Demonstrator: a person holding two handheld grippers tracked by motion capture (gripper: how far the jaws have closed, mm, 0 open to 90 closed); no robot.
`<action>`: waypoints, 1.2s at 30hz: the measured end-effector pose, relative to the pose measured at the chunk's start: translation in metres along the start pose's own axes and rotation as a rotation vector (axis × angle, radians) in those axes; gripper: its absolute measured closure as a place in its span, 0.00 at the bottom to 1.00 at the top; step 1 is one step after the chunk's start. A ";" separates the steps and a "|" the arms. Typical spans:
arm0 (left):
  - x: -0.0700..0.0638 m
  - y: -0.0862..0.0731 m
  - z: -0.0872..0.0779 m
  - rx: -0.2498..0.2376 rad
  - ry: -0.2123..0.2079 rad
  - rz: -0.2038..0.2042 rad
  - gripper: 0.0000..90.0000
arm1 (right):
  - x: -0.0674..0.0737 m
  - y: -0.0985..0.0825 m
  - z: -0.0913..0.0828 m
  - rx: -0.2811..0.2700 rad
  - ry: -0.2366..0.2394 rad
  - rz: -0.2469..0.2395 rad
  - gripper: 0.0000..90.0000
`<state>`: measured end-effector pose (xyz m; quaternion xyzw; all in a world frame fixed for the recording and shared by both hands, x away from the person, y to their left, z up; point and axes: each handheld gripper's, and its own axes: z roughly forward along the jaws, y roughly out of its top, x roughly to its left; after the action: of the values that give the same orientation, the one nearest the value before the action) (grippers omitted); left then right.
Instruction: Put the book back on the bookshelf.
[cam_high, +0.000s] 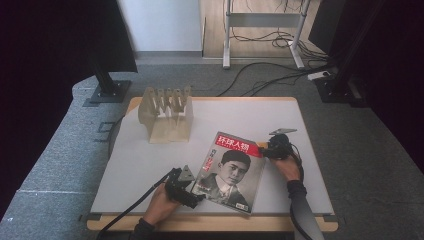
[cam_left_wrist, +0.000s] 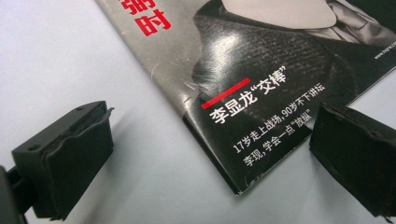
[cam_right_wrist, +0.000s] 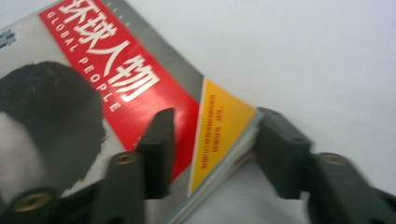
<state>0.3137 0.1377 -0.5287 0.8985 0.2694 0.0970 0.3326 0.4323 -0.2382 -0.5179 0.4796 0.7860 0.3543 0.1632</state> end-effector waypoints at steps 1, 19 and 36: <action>0.000 0.000 0.000 0.000 0.000 0.000 0.00 | 0.000 0.000 -0.002 -0.005 -0.010 0.002 0.68; 0.000 0.000 0.000 0.001 -0.001 0.003 0.00 | 0.024 0.032 -0.036 -0.027 0.020 -0.071 0.94; 0.006 0.007 -0.004 0.036 -0.041 0.007 0.02 | 0.066 0.079 -0.083 -0.118 0.103 -0.218 0.95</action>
<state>0.3206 0.1389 -0.5213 0.9071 0.2612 0.0748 0.3214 0.4013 -0.1909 -0.3987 0.3622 0.8185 0.4044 0.1879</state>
